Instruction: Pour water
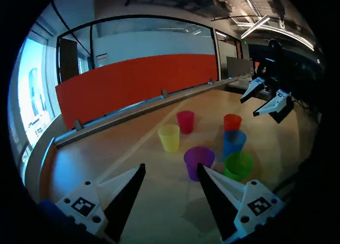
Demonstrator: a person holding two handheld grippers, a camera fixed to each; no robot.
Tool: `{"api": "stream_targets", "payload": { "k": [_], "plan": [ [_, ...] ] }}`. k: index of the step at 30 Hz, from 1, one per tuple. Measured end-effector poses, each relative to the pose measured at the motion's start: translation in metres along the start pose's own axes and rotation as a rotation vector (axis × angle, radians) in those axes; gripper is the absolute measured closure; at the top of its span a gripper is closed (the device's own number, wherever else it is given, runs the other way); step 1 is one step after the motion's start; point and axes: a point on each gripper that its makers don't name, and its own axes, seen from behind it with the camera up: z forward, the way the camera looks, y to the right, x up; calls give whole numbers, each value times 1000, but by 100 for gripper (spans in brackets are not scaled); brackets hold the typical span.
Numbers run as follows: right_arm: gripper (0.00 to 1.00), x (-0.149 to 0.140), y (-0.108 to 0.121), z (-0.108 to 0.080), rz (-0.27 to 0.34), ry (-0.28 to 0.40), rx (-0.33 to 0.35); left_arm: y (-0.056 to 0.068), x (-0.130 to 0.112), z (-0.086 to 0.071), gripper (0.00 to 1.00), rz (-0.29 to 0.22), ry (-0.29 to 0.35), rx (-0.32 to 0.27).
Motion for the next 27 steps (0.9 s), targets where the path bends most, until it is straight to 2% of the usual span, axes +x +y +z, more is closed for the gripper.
{"api": "stream_targets", "payload": {
  "k": [5, 14, 23, 27],
  "plan": [
    [0, 2, 13, -9, 22, 14, -45, -16, 13, -1, 11, -41, 40, 42],
    [0, 7, 32, -29, 54, 46, -134, -33, 26, -6, 11, -86, 77, 94],
    [0, 9, 67, -56, 111, 112, -287, -53, 43, -18, 11, -128, 152, 179],
    [0, 8, 85, -68, 122, 146, -369, -57, 50, -22, 11, -114, 185, 216]
  ]
}}
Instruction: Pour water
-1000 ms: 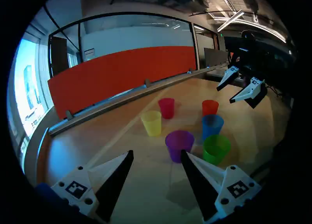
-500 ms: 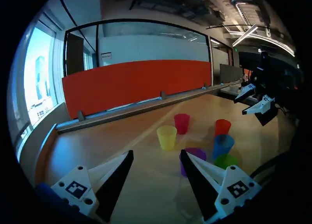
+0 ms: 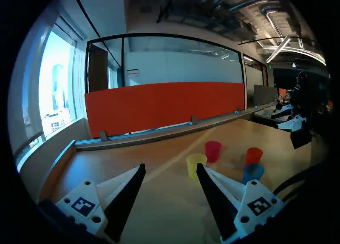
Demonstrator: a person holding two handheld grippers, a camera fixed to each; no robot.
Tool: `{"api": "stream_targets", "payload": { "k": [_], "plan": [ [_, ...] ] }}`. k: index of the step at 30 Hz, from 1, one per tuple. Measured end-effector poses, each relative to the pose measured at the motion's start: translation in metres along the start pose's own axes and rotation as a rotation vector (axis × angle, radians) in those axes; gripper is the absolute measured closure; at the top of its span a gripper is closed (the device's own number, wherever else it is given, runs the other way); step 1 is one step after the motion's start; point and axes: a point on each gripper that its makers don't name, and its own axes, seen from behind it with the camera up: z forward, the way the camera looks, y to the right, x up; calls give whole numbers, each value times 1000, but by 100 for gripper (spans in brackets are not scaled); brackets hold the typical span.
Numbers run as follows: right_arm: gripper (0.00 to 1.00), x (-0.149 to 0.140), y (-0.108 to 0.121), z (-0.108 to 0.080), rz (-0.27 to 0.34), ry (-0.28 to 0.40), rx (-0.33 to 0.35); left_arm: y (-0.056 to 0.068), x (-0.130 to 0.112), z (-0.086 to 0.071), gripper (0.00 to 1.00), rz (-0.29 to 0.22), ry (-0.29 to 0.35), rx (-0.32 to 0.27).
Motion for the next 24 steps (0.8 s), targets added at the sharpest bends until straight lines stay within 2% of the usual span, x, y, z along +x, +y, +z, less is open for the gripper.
{"api": "stream_targets", "payload": {
  "k": [5, 13, 17, 24],
  "plan": [
    [0, 1, 18, -4, 1, 39, -91, -2, 8, -2, 11, 8, 43, 38],
    [0, 15, 38, -9, 33, 139, -237, -7, 18, -7, 11, -12, 108, 111],
    [0, 18, 48, -13, 61, 182, -312, -10, 18, -10, 11, -35, 132, 149],
    [0, 14, 56, -16, 104, 220, -400, -8, 18, -8, 11, -78, 177, 184]
  ]
}}
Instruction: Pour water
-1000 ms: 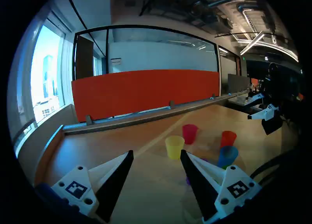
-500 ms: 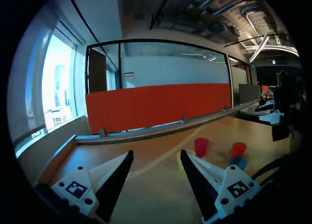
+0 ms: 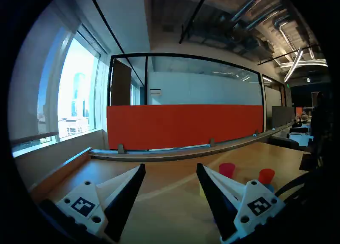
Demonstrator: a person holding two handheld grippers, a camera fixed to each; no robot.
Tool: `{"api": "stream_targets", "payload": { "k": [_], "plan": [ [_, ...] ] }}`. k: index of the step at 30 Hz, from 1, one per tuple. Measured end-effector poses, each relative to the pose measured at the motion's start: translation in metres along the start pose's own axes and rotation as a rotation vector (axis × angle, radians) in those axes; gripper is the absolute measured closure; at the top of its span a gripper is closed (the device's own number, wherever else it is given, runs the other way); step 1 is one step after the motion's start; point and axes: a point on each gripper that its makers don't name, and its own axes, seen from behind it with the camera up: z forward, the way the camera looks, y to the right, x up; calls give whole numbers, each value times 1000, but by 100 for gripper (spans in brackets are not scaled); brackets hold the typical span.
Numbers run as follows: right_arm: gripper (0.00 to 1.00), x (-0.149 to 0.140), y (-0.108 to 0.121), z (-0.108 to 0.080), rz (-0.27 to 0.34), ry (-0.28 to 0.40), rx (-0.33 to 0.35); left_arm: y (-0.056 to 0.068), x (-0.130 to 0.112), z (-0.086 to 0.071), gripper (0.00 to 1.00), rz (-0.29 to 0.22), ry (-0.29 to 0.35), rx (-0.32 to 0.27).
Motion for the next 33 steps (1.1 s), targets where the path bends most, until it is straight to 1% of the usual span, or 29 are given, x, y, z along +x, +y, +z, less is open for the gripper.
{"api": "stream_targets", "payload": {
  "k": [3, 8, 15, 23, 26, 29, 33],
  "plan": [
    [0, -1, 0, 0, 27, 10, -25, 2, -8, 1, 11, -9, -1, 10],
    [0, -9, 2, 0, 57, 18, -62, 1, -16, 4, 11, 0, 0, 30],
    [0, -19, 3, 0, 49, 27, -114, 7, -27, 8, 11, -9, 10, 44],
    [0, -29, -3, -4, 37, 22, -142, 7, -33, 6, 11, -15, 36, 71],
    [0, -33, -4, -4, 52, 16, -144, 7, -35, 5, 11, -22, 45, 81],
    [0, -35, -3, -3, 76, 9, -153, 3, -37, 4, 11, -10, 46, 104],
    [0, -35, -5, -4, 103, 8, -157, -4, -43, 2, 11, 24, 40, 139]
  ]
}}
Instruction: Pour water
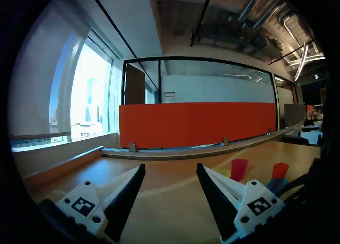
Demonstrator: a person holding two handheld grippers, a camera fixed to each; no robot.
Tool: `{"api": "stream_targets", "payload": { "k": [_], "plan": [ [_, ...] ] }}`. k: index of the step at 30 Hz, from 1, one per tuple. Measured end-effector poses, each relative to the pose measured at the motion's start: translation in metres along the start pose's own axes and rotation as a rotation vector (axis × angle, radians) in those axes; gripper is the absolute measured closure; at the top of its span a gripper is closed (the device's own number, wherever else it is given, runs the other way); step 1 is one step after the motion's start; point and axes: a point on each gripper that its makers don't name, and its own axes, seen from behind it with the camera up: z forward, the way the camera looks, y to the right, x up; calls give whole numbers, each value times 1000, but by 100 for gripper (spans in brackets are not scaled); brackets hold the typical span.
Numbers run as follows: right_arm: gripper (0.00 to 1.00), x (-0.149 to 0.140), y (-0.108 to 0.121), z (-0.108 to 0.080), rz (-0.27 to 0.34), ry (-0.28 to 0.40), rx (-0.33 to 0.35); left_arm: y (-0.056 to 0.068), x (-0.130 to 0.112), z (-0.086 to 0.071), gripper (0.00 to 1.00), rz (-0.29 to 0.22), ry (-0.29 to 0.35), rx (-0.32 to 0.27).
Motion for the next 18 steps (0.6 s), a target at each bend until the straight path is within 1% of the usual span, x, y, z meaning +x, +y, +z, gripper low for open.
{"api": "stream_targets", "payload": {
  "k": [2, 5, 12, 18],
  "plan": [
    [0, 1, 0, -1, 6, 2, -2, -3, -6, 0, 11, 12, -7, 13],
    [0, 1, 2, 0, 11, -4, -11, -7, -15, -1, 11, 13, -20, 33],
    [0, 2, 5, -2, -5, -30, -29, -9, -28, -3, 11, -8, -18, 55],
    [0, 6, 0, -5, -12, -35, -32, -13, -35, -2, 11, -29, -14, 65]
  ]
}}
